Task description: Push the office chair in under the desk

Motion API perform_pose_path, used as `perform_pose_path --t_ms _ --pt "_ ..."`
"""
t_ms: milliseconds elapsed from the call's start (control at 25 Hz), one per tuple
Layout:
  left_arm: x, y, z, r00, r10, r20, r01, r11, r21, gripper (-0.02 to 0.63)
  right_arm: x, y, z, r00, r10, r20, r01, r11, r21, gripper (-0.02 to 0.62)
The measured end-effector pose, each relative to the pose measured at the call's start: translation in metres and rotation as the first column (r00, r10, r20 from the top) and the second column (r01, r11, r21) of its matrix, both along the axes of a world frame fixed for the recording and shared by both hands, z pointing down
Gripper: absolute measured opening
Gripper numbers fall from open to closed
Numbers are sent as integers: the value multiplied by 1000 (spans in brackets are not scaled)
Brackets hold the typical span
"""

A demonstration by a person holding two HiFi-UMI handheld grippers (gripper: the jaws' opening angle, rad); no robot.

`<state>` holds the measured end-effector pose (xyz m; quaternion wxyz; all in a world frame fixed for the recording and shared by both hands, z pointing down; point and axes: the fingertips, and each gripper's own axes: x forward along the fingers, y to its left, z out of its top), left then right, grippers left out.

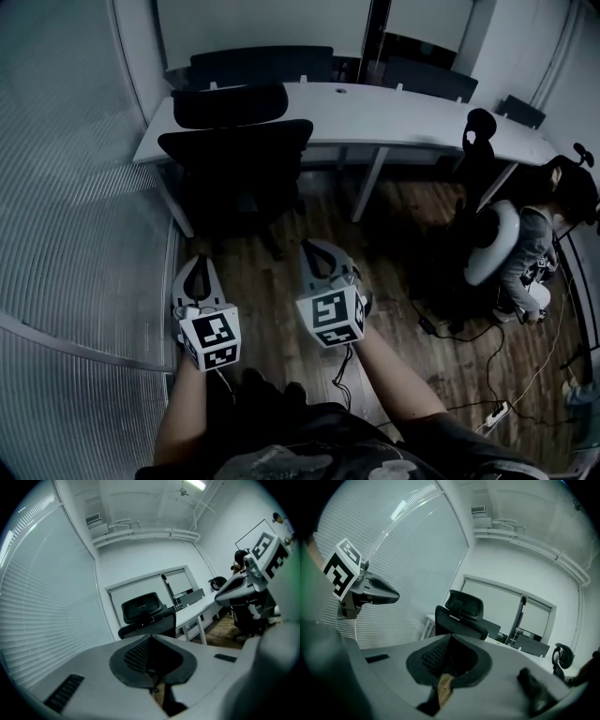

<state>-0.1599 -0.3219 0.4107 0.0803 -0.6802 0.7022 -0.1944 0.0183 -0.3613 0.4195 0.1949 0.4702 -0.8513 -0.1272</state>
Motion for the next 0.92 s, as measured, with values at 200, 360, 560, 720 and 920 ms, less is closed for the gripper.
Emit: perform_pose_path --t_ms 200,360,560,720,920 --pt "8 7 -4 1000 26 4 -26 1000 9 23 1 13 -3 1000 -4 -11 4 1000 -5 21" --pt "11 11 -4 998 54 -18 -54 999 8 23 -4 22 -5 1000 5 -22 -5 1000 -7 21" --pt "5 38 -5 996 83 -33 -83 997 3 21 -15 53 -9 999 16 -33 -16 1000 -2 21" --pt "-8 69 -13 994 98 -41 -97 995 14 21 -27 86 -12 999 24 -47 -24 1000 -1 21" --pt "-23 120 -20 993 109 -54 -109 994 10 21 -40 137 -14 998 28 -56 -29 999 -14 21"
